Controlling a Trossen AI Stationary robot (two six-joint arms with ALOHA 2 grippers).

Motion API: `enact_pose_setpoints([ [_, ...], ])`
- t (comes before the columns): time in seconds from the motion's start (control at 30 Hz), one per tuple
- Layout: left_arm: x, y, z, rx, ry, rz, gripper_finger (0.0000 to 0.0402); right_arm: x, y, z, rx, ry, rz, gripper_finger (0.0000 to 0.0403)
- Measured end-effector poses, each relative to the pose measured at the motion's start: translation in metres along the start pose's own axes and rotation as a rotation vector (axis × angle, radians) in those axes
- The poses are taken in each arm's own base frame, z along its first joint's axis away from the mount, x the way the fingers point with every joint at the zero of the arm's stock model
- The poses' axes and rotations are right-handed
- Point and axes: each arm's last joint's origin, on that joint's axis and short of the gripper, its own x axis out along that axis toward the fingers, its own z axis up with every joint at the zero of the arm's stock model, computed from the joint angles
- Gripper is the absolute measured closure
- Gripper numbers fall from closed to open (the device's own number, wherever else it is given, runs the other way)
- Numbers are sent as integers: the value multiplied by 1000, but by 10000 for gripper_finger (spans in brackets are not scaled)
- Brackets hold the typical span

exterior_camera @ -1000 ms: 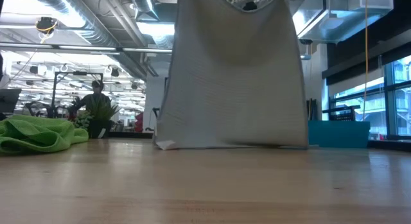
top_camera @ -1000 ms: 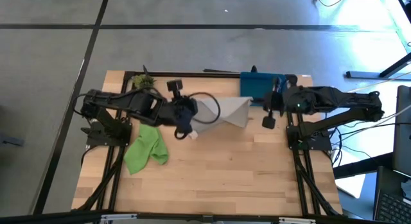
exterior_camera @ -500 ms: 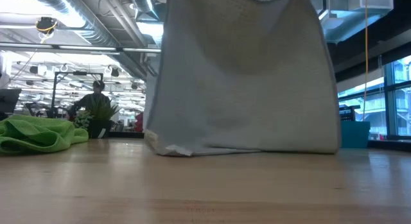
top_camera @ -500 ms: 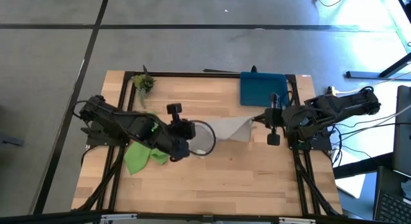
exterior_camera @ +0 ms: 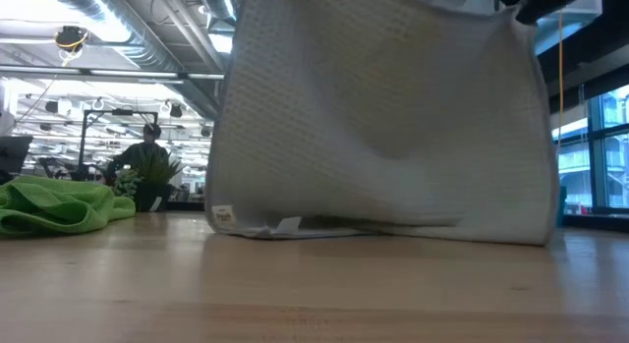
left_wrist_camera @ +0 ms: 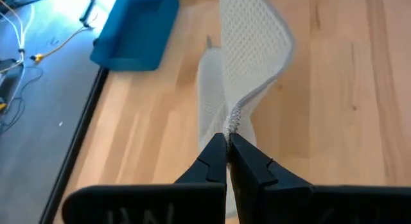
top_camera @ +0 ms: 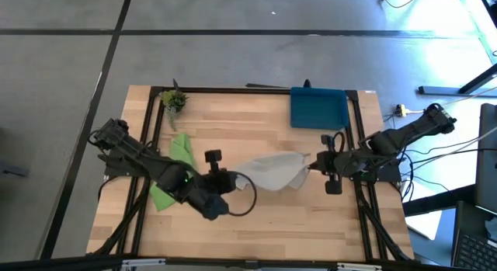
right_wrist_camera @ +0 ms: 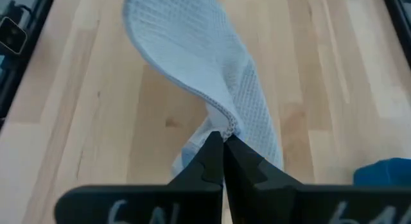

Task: Roll microfiber towels into tight, uniform cylinder then place into a basket
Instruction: Fold the gray microfiber cloth

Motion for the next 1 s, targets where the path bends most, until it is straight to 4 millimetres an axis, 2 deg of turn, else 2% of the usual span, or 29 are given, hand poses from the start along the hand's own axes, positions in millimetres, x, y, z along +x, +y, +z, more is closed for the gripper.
enact_pose_setpoints([
  [0.13, 0, 3, 2, -22, -42, 82, 401, 0, -1, 4, -32, -56, -55, 401],
  [0.37, 7, 28, 11, -50, -78, 286, 402, 1, -18, 16, -99, -138, -271, 400],
  [0.73, 31, 101, 27, -133, 14, 535, 402, 4, -69, 44, -163, -265, -481, 400],
  [1.0, 31, 156, 44, -80, 56, 694, 401, -2, -107, 55, -185, -327, -640, 400],
])
